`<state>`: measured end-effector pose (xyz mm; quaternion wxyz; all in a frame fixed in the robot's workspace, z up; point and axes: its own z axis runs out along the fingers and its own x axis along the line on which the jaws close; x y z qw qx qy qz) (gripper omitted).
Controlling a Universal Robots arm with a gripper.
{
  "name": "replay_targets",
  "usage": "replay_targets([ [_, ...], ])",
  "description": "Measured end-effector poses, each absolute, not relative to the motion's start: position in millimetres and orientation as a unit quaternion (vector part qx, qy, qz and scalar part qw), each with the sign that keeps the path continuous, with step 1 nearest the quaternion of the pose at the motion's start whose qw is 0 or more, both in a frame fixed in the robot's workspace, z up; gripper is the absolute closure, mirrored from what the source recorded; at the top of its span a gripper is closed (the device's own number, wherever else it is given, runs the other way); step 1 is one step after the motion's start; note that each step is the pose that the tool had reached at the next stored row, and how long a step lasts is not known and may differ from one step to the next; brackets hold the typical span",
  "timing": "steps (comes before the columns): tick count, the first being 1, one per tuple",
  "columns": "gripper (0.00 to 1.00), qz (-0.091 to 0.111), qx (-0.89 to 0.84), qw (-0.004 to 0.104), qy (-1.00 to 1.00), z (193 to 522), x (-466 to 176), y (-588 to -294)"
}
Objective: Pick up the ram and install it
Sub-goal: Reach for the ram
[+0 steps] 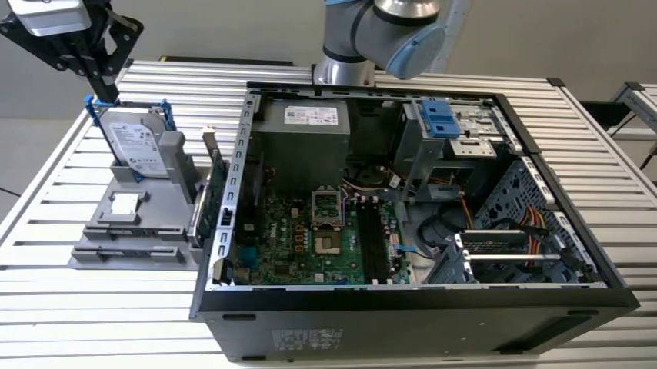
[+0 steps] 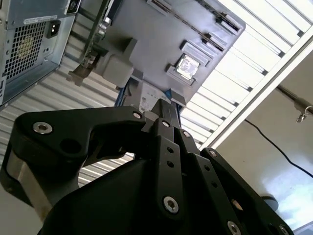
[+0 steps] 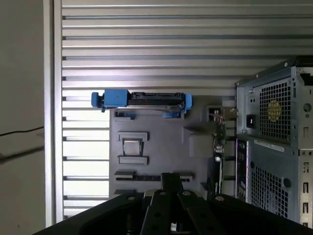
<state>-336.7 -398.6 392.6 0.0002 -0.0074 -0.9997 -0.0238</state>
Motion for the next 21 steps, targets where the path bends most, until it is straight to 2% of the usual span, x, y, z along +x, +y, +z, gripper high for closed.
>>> replay_targets([
  [21,1.0,-0.024,-0.007,0.0,-1.0,392.6,-337.3,-413.9],
])
